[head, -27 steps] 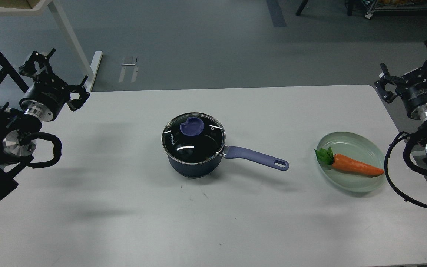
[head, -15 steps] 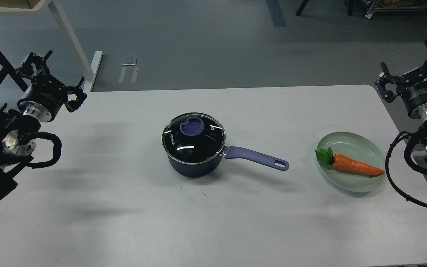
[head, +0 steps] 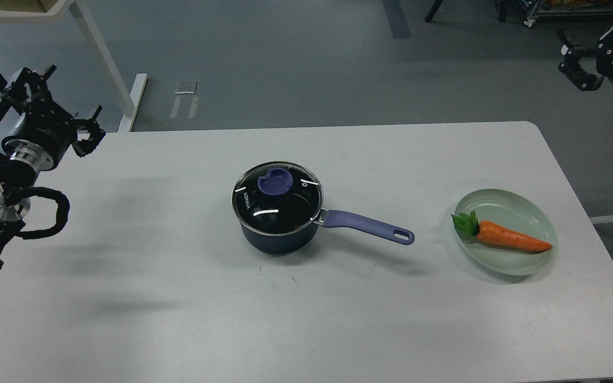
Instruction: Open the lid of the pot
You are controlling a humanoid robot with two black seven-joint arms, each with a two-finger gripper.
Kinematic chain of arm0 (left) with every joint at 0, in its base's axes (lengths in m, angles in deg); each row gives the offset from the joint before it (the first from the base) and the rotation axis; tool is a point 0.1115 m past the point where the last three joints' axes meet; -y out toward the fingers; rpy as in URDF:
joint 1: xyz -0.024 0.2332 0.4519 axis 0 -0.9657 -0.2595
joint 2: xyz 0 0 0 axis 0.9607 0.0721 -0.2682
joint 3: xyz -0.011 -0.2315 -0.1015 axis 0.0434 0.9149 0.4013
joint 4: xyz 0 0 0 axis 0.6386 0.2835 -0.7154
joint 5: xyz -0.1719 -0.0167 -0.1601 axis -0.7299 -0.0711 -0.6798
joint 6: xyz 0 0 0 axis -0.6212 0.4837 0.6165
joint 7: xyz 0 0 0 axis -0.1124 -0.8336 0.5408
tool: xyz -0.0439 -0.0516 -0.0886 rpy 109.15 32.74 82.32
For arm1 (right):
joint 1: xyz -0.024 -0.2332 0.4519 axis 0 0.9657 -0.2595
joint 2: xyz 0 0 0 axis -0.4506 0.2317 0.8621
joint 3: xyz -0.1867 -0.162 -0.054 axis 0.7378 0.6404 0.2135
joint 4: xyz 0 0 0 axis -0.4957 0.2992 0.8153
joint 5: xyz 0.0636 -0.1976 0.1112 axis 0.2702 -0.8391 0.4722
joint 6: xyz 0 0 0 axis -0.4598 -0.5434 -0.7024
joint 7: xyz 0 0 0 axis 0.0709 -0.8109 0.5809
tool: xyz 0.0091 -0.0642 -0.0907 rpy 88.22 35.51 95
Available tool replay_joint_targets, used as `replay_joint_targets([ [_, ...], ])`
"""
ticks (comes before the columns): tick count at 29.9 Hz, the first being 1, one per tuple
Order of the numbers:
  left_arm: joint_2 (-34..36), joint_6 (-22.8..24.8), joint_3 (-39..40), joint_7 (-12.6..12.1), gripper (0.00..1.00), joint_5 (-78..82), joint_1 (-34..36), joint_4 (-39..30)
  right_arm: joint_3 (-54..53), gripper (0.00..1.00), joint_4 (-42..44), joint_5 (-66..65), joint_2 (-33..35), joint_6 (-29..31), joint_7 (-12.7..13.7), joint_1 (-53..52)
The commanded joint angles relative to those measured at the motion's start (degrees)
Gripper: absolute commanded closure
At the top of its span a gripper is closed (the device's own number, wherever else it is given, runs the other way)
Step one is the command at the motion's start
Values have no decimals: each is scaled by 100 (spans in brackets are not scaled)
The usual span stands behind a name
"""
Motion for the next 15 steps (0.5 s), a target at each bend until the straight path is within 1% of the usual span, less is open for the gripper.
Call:
replay_joint_targets([
  [1, 24, 7, -21, -2, 1, 32, 0, -3, 980, 0, -229, -952, -18, -175, -8, -934],
  [5, 42, 15, -39, -2, 1, 41, 0, -29, 2544, 0, -659, -2059, -386, -500, 1, -2147],
  [9, 182, 7, -57, -2, 1, 76, 0, -56, 3959, 1, -862, -3079, -1088, -843, -8, -3176],
  [12, 218, 7, -57, -2, 1, 164, 0, -56, 4515, 1, -1117, -3651, -1599, -993, -8, -3555],
  [15, 253, 15, -57, -2, 1, 173, 0, -56, 4980, 1, -1240, -4502, -2029, -1160, -34, -3731],
])
